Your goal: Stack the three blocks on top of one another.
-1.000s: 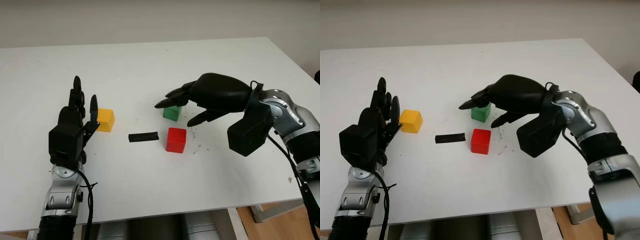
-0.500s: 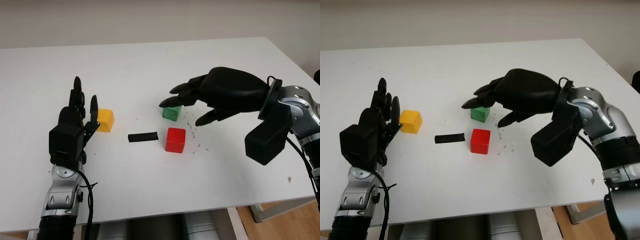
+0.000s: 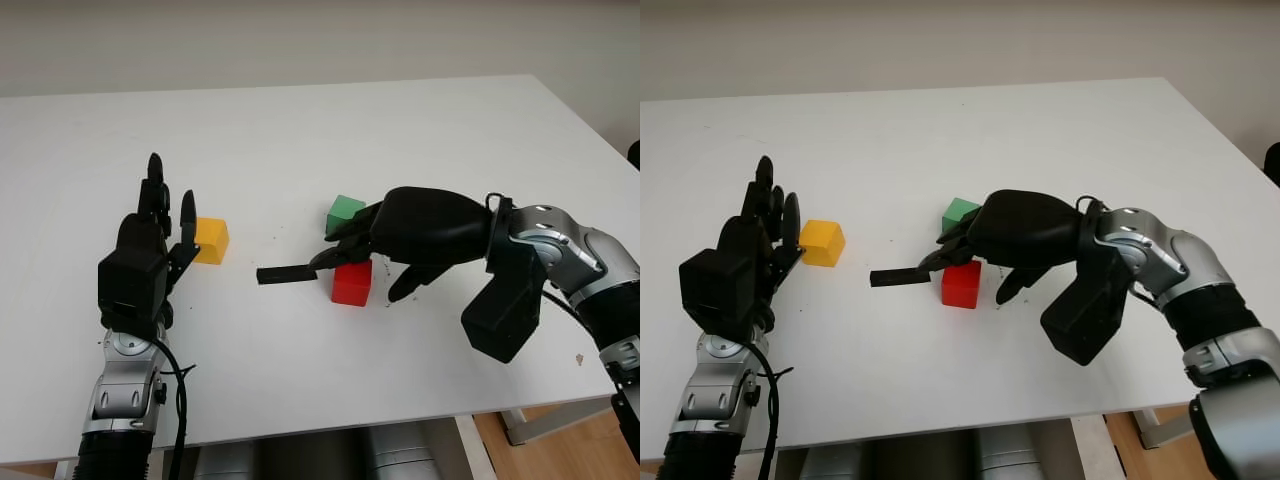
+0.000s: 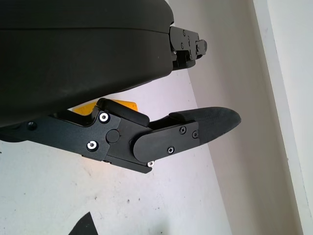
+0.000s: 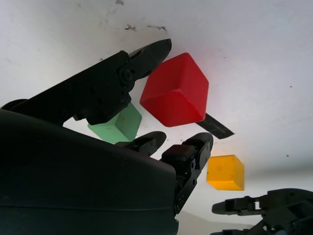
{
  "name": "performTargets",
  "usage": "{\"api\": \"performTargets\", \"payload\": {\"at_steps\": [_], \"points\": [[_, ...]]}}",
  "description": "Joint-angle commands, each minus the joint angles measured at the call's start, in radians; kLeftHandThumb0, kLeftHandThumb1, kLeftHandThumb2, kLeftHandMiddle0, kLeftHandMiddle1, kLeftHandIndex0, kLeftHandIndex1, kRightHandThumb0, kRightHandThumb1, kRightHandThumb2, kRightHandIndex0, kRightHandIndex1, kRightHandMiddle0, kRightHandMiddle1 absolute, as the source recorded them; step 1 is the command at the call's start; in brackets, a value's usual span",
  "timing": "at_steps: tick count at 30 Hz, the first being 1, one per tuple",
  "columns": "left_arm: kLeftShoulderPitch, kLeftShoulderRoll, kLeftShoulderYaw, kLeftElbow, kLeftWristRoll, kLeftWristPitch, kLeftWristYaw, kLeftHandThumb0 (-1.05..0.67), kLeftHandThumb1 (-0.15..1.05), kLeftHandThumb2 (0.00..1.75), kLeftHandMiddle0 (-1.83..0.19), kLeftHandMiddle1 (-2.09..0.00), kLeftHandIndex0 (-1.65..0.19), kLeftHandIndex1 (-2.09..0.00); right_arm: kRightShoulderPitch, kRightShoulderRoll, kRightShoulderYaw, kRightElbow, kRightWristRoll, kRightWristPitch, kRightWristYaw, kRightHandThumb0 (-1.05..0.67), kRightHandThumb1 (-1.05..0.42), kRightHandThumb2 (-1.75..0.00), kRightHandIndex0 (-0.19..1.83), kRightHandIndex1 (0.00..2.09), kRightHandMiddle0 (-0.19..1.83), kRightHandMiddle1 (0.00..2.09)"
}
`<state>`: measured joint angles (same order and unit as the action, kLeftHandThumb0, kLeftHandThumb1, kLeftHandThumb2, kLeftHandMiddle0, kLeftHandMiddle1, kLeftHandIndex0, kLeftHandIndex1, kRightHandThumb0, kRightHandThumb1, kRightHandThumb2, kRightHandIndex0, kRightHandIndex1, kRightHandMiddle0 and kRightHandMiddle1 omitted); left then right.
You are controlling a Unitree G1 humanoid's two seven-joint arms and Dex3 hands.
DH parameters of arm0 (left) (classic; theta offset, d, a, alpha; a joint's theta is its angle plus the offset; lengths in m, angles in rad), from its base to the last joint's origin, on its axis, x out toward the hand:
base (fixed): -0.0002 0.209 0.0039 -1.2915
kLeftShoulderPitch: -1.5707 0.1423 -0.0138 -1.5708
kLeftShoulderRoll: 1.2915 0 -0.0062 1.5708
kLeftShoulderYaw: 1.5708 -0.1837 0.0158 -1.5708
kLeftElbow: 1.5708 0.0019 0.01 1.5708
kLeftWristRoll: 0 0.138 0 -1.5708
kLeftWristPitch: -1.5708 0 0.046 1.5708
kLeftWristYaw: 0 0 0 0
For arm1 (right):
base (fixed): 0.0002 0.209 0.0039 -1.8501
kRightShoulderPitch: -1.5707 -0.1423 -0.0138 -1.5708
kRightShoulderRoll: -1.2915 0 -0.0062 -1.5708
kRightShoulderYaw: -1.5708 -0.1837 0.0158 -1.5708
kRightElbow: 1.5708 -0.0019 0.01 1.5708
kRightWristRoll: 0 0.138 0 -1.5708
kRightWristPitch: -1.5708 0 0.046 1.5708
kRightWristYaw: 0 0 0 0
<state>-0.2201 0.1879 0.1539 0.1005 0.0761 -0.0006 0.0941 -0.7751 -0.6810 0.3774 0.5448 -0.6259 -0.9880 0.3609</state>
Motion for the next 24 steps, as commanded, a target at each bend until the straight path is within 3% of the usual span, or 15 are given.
{"api": "performTargets", "payload": {"at_steps": [1,10,16,18,20,24], "points": [[0.001,-0.005,-0.002,-0.018,-0.001,-0.002,0.002,-0.72,1.05,0.65,0.0,-0.06,0.01,0.0,-0.013,0.014,0.008,0.015,-0.017,-0.022,-0.028,-0.21,-0.79,-0.08,0.59,0.09,0.57,0.09],[0.003,-0.012,-0.009,-0.012,0.01,-0.002,0.01,-0.69,1.05,0.67,0.01,-0.06,0.01,0.0,-0.022,0.028,0.027,0.079,-0.044,-0.077,-0.089,-0.15,-0.85,-0.07,0.65,0.12,0.64,0.11],[0.007,-0.013,-0.011,-0.012,0.009,-0.003,0.01,-0.69,1.05,0.68,0.01,-0.05,0.02,0.0,-0.047,0.025,0.034,0.108,-0.179,-0.101,-0.242,-0.16,-0.86,-0.06,0.79,0.21,0.81,0.19],[0.008,-0.013,-0.011,-0.011,0.009,-0.005,0.009,-0.69,1.05,0.68,0.01,-0.05,0.02,0.0,-0.059,0.023,0.044,0.117,-0.238,-0.098,-0.309,-0.19,-0.85,-0.06,0.76,0.4,0.86,0.25],[0.01,-0.013,-0.011,-0.013,0.007,0.0,0.007,-0.69,1.05,0.68,0.02,-0.05,0.02,0.0,-0.073,0.018,0.059,0.125,-0.292,-0.085,-0.366,-0.21,-0.86,-0.05,0.6,0.77,0.86,0.34],[0.015,-0.011,-0.012,-0.018,0.013,0.002,0.011,-0.69,1.05,0.69,0.01,-0.05,0.02,0.0,-0.103,0.006,0.102,0.135,-0.411,-0.046,-0.496,-0.24,-0.84,-0.05,0.58,0.97,0.87,0.46]]}}
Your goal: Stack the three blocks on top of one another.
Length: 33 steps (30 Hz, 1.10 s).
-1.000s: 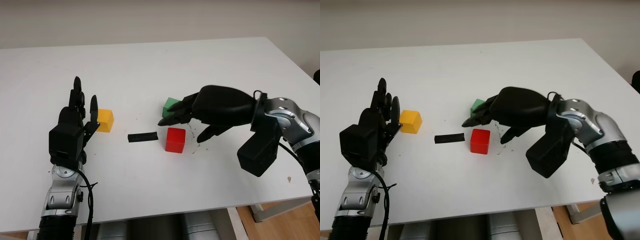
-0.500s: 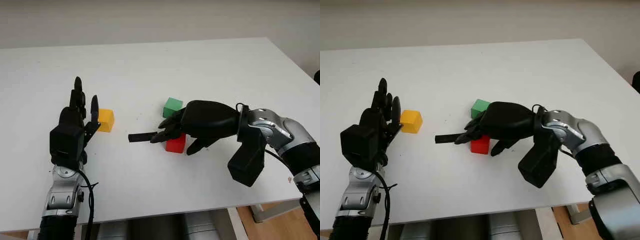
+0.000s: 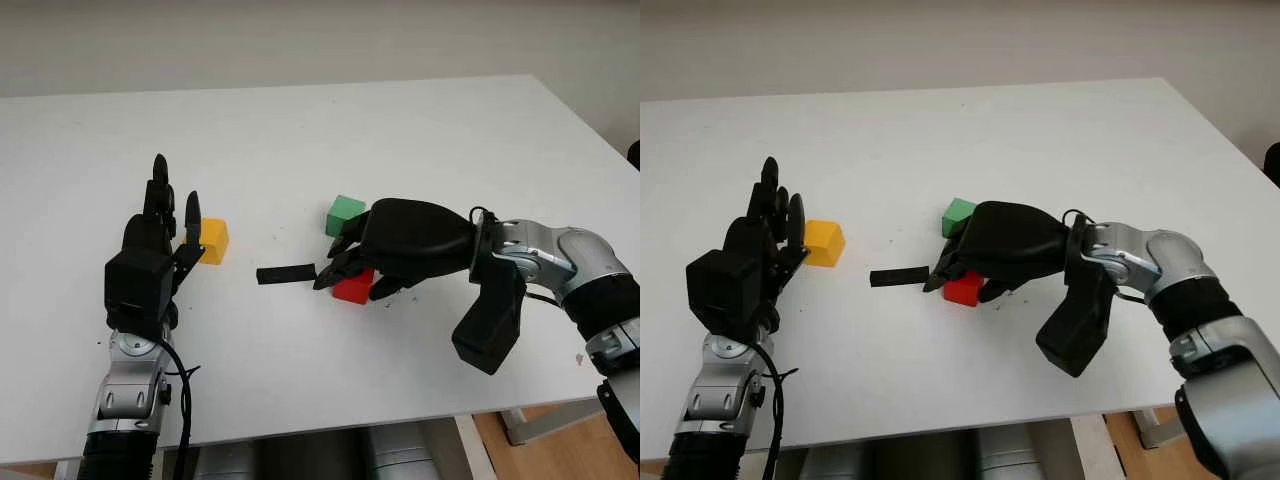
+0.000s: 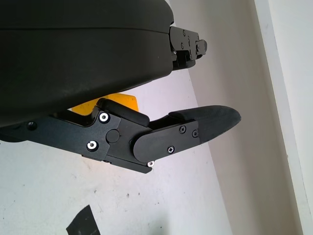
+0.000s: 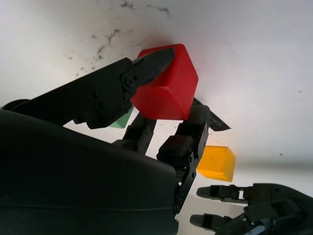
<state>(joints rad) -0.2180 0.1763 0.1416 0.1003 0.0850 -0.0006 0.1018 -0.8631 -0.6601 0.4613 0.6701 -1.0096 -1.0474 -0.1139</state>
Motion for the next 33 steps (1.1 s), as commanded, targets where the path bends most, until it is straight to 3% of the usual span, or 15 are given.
{"api": "performTargets", "payload": {"at_steps": [1,10,17,19,23,25,33], "points": [[0.014,0.0,0.0,-0.02,0.005,0.005,0.003,-0.69,1.05,0.68,0.01,-0.06,0.01,-0.01,-0.023,-0.017,0.029,0.013,-0.052,0.024,-0.051,-0.26,-0.84,-0.05,0.56,1.01,0.86,0.5],[0.021,0.0,0.001,-0.025,0.001,0.007,-0.003,-0.72,1.05,0.66,0.01,-0.05,0.0,0.0,-0.088,-0.026,0.151,0.084,-0.219,0.104,-0.296,-0.31,-0.83,-0.05,0.58,1.09,0.89,0.61],[0.023,-0.001,-0.004,-0.03,0.007,0.011,0.0,-0.71,1.05,0.67,0.0,-0.06,0.0,0.0,-0.131,-0.003,0.217,0.193,-0.241,0.116,-0.46,-0.32,-0.83,-0.05,0.61,1.45,0.92,0.79],[0.024,-0.002,-0.003,-0.028,0.003,0.005,-0.003,-0.7,1.05,0.68,0.0,-0.06,-0.01,0.0,-0.143,0.013,0.215,0.246,-0.198,0.085,-0.458,-0.28,-0.83,-0.05,0.62,1.44,0.9,0.91],[0.028,-0.003,-0.003,-0.034,-0.003,0.013,-0.008,-0.69,1.05,0.68,0.01,-0.05,0.0,0.0,-0.162,0.061,0.171,0.365,-0.029,-0.017,-0.366,-0.28,-0.86,-0.06,0.59,1.2,0.79,0.98],[0.031,-0.003,-0.004,-0.037,-0.002,0.018,-0.008,-0.69,1.05,0.68,0.01,-0.05,0.0,0.0,-0.18,0.091,0.132,0.417,0.1,-0.062,-0.234,-0.27,-0.87,-0.06,0.58,1.16,0.75,0.98],[0.033,-0.006,-0.008,-0.042,0.007,0.024,0.0,-0.71,1.05,0.67,0.0,-0.06,-0.01,0.0,-0.195,0.155,0.003,0.422,0.464,-0.084,0.153,-0.26,-0.91,-0.06,0.5,1.28,0.55,1.23]]}}
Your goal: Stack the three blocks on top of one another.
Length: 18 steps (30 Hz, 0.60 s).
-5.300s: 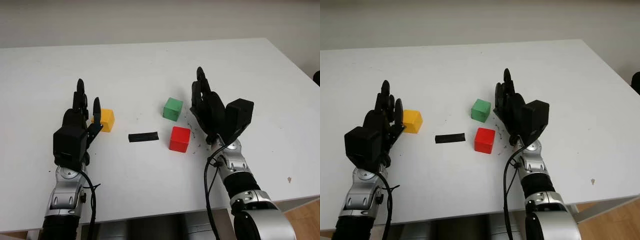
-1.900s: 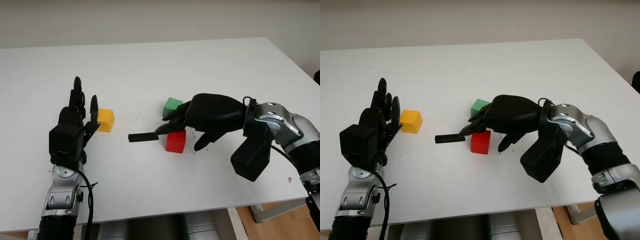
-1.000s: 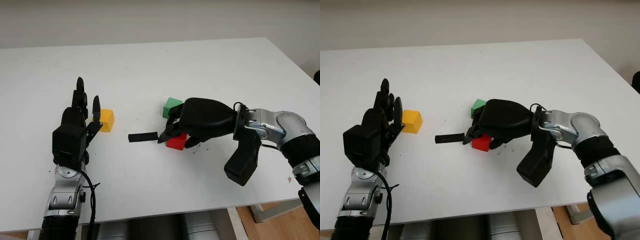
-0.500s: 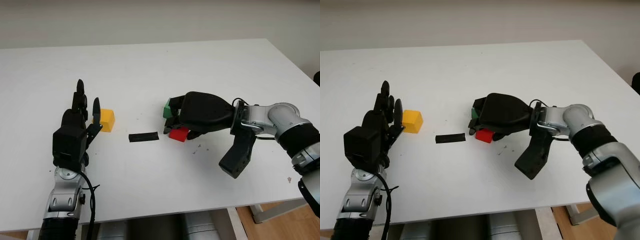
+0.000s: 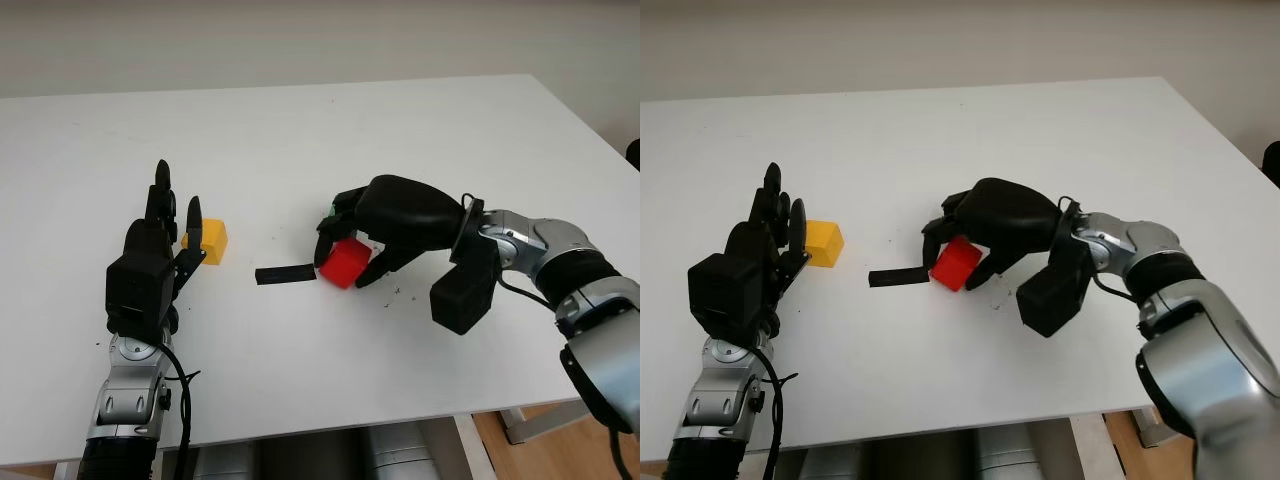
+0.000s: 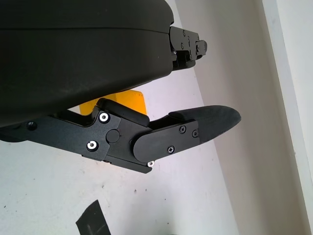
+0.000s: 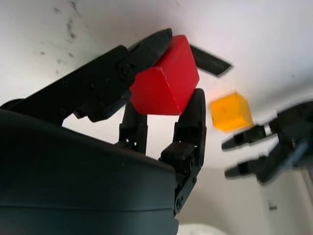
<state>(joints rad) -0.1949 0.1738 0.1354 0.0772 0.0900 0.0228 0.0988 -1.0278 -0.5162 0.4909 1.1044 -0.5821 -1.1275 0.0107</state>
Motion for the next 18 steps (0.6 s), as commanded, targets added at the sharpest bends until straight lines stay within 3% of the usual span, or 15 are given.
{"api": "performTargets", "payload": {"at_steps": [1,8,16,18], "points": [[0.01,-0.004,-0.002,-0.019,0.003,0.001,0.003,-0.71,1.05,0.67,0.0,-0.06,-0.01,0.0,-0.03,0.015,-0.038,-0.021,0.061,0.0,0.058,-0.27,-0.91,-0.06,0.5,1.29,0.54,1.24],[0.011,-0.008,-0.003,-0.019,0.001,-0.004,-0.001,-0.71,1.05,0.66,0.0,-0.06,-0.01,0.0,-0.058,0.051,-0.112,-0.092,0.19,0.037,0.218,-0.25,-0.92,-0.05,0.44,1.41,0.44,1.36],[0.004,-0.009,-0.006,-0.023,0.005,0.009,0.001,-0.72,1.05,0.66,0.01,-0.05,0.01,0.0,-0.132,0.07,-0.098,-0.136,0.14,0.126,0.304,-0.23,-0.93,-0.06,0.44,1.41,0.43,1.36],[0.002,-0.009,-0.005,-0.026,0.005,0.013,0.002,-0.72,1.05,0.67,0.01,-0.05,0.01,0.0,-0.16,0.082,-0.078,-0.142,0.104,0.16,0.331,-0.25,-0.93,-0.05,0.46,1.58,0.4,1.39]]}}
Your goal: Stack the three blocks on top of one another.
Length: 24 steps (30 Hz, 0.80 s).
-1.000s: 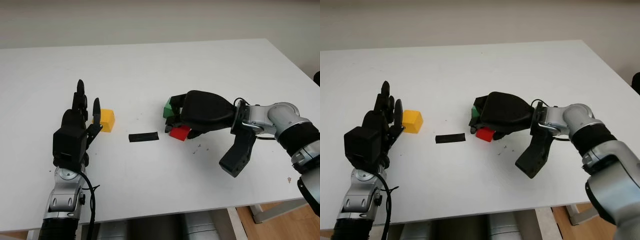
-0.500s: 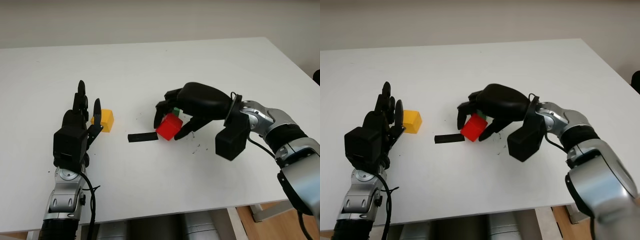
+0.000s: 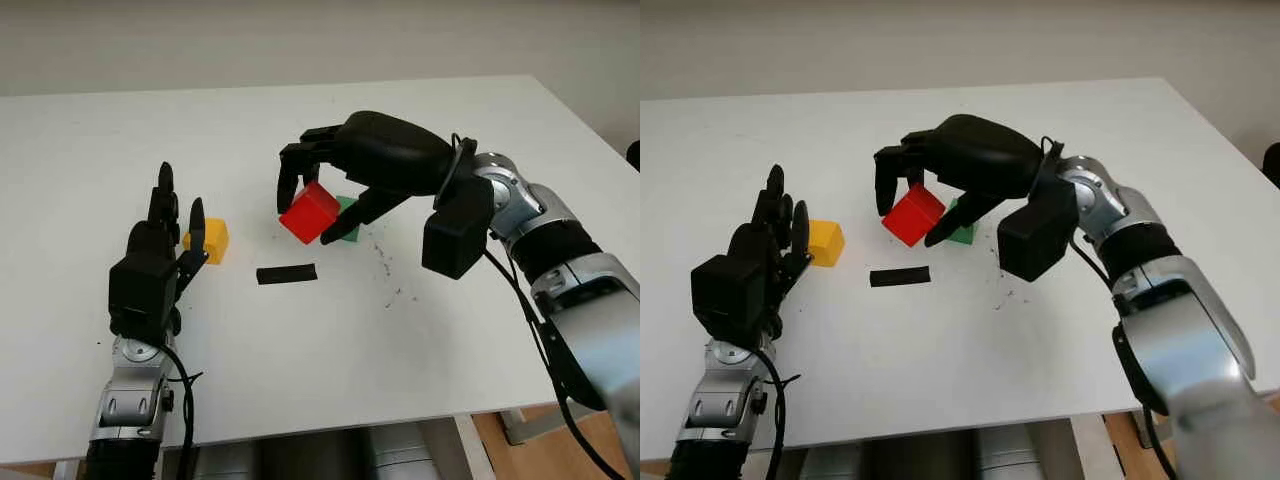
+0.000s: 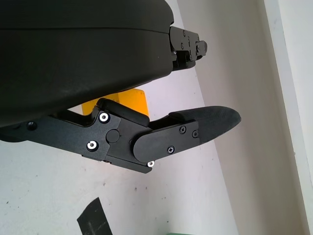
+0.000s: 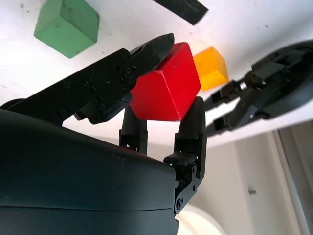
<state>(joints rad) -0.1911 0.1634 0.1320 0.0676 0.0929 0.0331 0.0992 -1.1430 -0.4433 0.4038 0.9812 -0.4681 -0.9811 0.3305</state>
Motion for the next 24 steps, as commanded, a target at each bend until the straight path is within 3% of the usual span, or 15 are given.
{"api": "performTargets", "payload": {"at_steps": [1,2,4,6,8,15,19,24], "points": [[-0.002,0.001,0.0,-0.019,-0.001,0.005,-0.001,-0.71,1.05,0.67,0.01,-0.05,0.01,0.0,-0.057,0.019,0.016,-0.015,-0.019,0.028,0.029,-0.24,-0.93,-0.06,0.46,1.79,0.37,1.43],[-0.003,0.002,0.002,-0.02,-0.004,0.007,-0.003,-0.71,1.05,0.67,0.02,-0.05,0.01,0.0,-0.068,0.029,0.024,-0.012,-0.028,0.041,0.045,-0.23,-0.94,-0.06,0.45,1.96,0.34,1.47],[-0.003,0.002,0.003,-0.021,-0.007,0.009,-0.005,-0.71,1.05,0.68,0.02,-0.05,0.02,0.0,-0.081,0.04,0.034,-0.009,-0.047,0.048,0.051,-0.22,-0.96,-0.06,0.48,2.06,0.29,1.54],[-0.005,0.002,0.003,-0.021,-0.009,0.011,-0.007,-0.72,1.05,0.68,0.02,-0.05,0.02,0.0,-0.105,0.053,0.064,0.003,-0.113,0.026,0.0,-0.21,-0.97,-0.06,0.37,1.79,0.34,1.52],[-0.004,0.003,0.002,-0.02,-0.008,0.006,-0.007,-0.71,1.05,0.69,0.02,-0.05,0.02,0.0,-0.121,0.067,0.091,0.01,-0.172,0.03,-0.045,-0.18,-0.99,-0.06,0.39,1.49,0.37,1.49],[0.0,0.0,-0.002,-0.023,0.0,-0.002,-0.001,-0.71,1.05,0.71,0.03,-0.05,0.02,0.0,-0.165,0.111,0.175,0.087,-0.314,0.054,-0.175,-0.18,-0.98,-0.05,0.41,1.46,0.35,1.43],[0.006,-0.006,-0.005,-0.033,0.003,0.007,0.002,-0.7,1.05,0.71,0.02,-0.05,0.02,0.0,-0.177,0.138,0.202,0.146,-0.34,0.074,-0.215,-0.15,-1.01,-0.07,0.34,1.53,0.32,1.55],[0.013,-0.014,-0.003,-0.035,0.001,0.01,0.005,-0.71,1.05,0.69,0.02,-0.05,0.02,0.0,-0.186,0.15,0.223,0.179,-0.351,0.081,-0.216,-0.12,-1.03,-0.08,0.31,1.48,0.33,1.49]]}}
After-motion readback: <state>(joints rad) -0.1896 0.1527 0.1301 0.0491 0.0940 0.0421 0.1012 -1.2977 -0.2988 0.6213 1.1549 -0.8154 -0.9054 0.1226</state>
